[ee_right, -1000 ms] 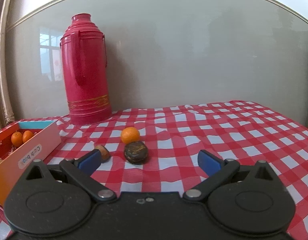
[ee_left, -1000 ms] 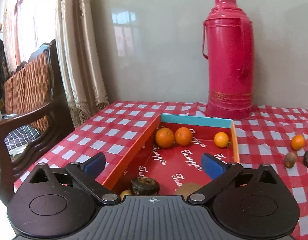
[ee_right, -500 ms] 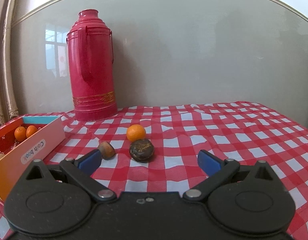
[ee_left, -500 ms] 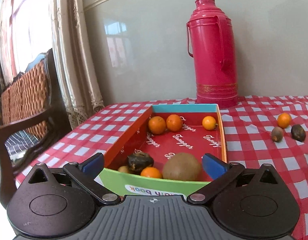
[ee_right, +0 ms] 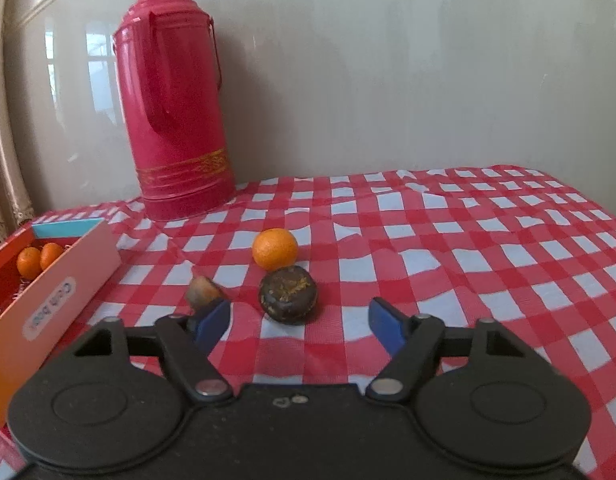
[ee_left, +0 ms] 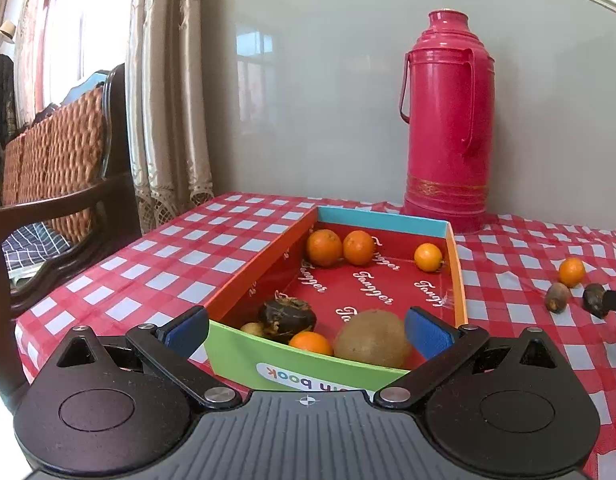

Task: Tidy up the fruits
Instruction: 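Reach the right gripper to the dark round dried fruit and grasp it, then carry the dark fruit with the right gripper into the box and release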

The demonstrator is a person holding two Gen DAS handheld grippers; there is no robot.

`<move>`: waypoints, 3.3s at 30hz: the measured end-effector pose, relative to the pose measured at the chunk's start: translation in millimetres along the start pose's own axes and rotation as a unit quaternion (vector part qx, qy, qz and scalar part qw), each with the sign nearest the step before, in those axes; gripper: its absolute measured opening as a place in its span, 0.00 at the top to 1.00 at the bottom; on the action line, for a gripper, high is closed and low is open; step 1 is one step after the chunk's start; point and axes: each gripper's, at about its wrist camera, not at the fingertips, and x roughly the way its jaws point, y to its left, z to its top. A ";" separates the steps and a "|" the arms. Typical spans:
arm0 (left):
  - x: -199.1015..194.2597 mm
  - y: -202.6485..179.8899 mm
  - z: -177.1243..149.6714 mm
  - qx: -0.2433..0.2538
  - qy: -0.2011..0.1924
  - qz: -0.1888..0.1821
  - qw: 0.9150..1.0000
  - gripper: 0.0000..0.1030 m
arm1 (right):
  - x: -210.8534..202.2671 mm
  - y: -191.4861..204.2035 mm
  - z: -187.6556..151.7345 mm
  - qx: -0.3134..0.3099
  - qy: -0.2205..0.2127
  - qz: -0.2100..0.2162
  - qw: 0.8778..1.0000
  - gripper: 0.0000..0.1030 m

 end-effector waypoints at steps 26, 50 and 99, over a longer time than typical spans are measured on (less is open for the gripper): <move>3.6 7.5 -0.8 -0.001 0.000 0.021 1.000 0.00 | 58.5 8.4 15.6 -0.041 0.074 0.002 0.996 0.50; 3.4 20.5 -0.7 -0.019 -0.003 0.030 0.999 0.00 | 35.9 6.2 17.8 -0.035 0.026 0.009 0.999 0.67; -0.1 125.2 -13.3 -0.115 0.000 0.119 0.986 0.00 | -16.1 204.0 14.0 -0.132 0.022 0.253 0.958 0.48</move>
